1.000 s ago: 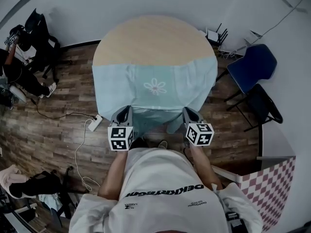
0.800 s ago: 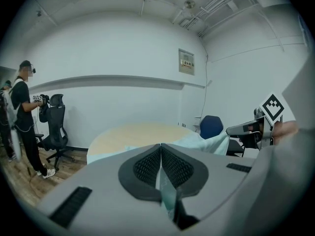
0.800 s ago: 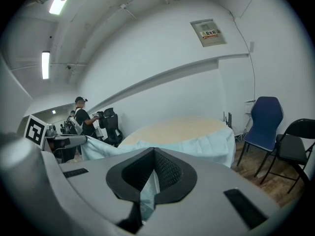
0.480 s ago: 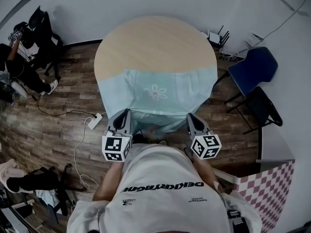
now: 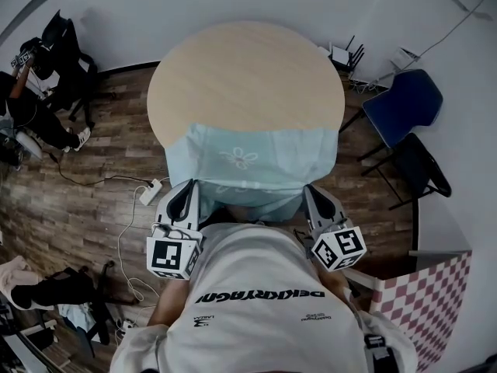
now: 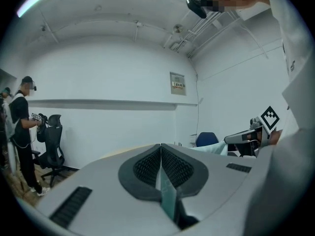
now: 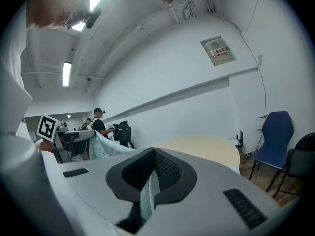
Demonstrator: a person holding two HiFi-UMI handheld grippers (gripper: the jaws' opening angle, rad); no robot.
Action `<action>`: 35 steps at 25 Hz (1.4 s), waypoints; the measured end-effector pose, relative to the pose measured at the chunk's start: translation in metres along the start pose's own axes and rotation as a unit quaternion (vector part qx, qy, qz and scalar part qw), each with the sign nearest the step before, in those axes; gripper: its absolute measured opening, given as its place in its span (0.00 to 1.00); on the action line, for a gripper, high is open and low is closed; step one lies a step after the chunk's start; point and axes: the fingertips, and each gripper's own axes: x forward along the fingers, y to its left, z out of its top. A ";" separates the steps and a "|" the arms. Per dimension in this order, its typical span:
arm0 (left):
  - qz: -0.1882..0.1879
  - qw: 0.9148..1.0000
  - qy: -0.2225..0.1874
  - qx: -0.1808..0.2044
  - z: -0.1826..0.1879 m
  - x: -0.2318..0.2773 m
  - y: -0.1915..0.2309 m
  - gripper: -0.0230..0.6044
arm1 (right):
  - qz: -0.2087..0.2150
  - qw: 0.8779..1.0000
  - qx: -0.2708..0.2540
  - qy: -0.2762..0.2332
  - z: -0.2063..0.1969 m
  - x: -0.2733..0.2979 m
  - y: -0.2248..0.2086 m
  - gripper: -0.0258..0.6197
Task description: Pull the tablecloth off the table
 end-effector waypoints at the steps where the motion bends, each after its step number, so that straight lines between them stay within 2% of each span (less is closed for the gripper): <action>1: 0.000 1.000 -0.008 0.004 0.006 -0.003 -0.002 0.06 | 0.002 1.000 -0.002 -0.008 0.005 -0.004 0.001 0.09; 12: 0.008 0.998 -0.062 0.003 0.051 -0.018 -0.004 0.06 | 0.011 0.997 -0.021 -0.072 0.053 -0.015 0.013 0.09; 21: 0.011 0.999 -0.050 0.007 0.040 -0.002 -0.001 0.06 | -0.015 0.997 -0.023 -0.069 0.048 0.004 0.001 0.09; 35: 0.020 0.999 -0.044 -0.006 0.025 0.019 0.000 0.06 | -0.031 0.998 -0.025 -0.055 0.037 0.019 -0.013 0.09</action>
